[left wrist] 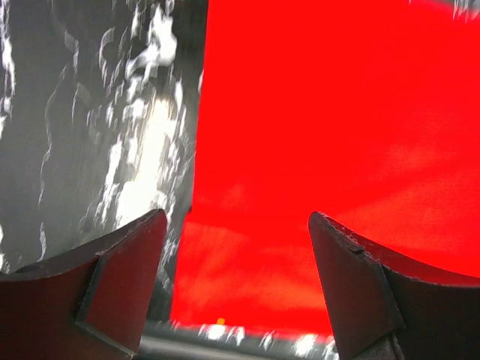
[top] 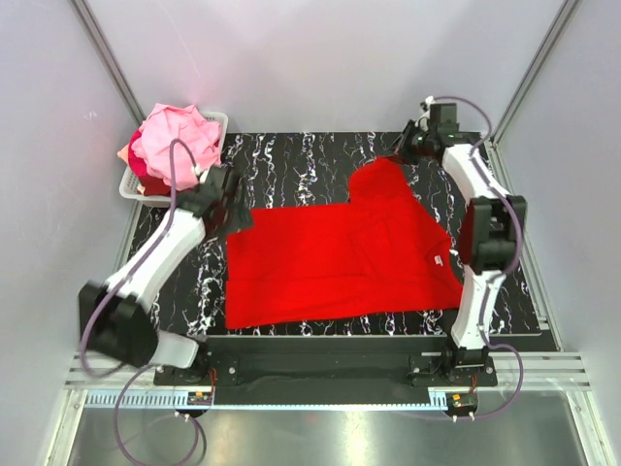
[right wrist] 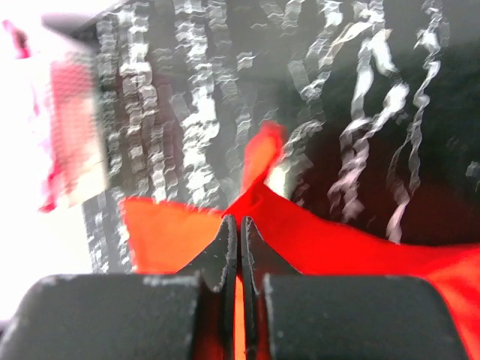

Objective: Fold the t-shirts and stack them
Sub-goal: Fold the tshirt

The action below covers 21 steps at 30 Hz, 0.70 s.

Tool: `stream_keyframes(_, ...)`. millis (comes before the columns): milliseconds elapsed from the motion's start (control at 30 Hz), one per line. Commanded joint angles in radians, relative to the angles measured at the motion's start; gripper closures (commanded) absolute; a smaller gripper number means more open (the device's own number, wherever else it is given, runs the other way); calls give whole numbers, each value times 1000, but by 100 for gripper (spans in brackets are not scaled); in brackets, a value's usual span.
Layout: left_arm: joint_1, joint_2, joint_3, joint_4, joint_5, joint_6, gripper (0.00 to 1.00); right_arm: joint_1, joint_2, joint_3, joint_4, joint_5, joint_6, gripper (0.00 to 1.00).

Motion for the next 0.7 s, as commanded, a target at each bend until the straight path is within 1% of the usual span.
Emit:
stream_keyframes(0,55,191,138,89,-35,-18,18,14,-244,-164,65,2,-15,100)
stream_keyframes(33,68,230,161,92,-21,-20,18,14,-280,-213,87,28,-4,100)
stream_keyframes(67,93,294,200,100,11,-18,19,14,-348,-307,114,28,23,100)
stream_keyframes(100,101,324,218,130,20,-14,19,14,-371,-342,151,24,30,100)
stream_keyframes(167,122,379,268,149,37,0,23,14,-413,-415,176,24,43,100)
stream_keyframes(267,144,500,336,169,37,22,29,16,-430,-471,200,39,45,100)
stream_keyframes(333,157,548,366,173,28,29,30,14,-430,-494,232,45,45,100)
stream_keyframes(367,174,571,394,173,29,35,32,14,-425,-514,246,42,51,100)
stream_keyframes(500,210,703,449,181,25,48,35,14,-396,-541,306,10,68,100)
stream_keyframes(667,262,766,460,218,40,31,38,16,-376,-577,352,-15,80,100)
